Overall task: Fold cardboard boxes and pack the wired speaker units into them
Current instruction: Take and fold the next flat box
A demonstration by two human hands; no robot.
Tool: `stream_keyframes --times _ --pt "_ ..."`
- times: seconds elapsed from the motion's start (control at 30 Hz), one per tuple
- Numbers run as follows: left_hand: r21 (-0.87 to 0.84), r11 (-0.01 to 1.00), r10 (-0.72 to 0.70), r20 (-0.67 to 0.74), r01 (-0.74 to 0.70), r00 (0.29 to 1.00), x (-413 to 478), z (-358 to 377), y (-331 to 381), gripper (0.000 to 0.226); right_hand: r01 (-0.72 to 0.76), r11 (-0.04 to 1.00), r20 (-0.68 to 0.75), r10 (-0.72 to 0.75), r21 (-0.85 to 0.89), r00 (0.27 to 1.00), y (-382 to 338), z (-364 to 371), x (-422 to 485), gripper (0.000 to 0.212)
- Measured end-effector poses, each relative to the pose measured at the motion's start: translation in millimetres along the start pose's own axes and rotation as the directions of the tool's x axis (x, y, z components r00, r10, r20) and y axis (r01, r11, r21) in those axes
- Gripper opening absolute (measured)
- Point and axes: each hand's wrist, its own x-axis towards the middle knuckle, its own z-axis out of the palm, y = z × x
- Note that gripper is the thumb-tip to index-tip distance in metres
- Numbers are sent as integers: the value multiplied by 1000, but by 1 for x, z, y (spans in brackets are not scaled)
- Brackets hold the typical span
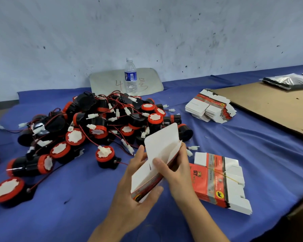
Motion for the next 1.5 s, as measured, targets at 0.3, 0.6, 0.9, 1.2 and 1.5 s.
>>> stream_keyframes --times 0.3,0.6,0.9,1.2,1.5 --pt "-38 999 -45 -261 36 964 15 -8 3 119 -164 986 364 154 -2 919 2 1 -3 37" --pt "182 934 -230 -354 308 907 22 -22 -13 101 -556 808 458 426 196 780 2 4 -2 58" --pt "-246 897 -422 -235 367 875 27 -29 -12 67 -346 915 142 321 209 936 1 4 5 56" --pt "337 940 41 20 -46 999 24 -40 -9 90 -520 779 120 513 352 850 4 -4 8 22" --pt "163 987 -7 -8 8 1000 17 -23 -6 72 -512 837 108 500 195 859 8 0 8 51"
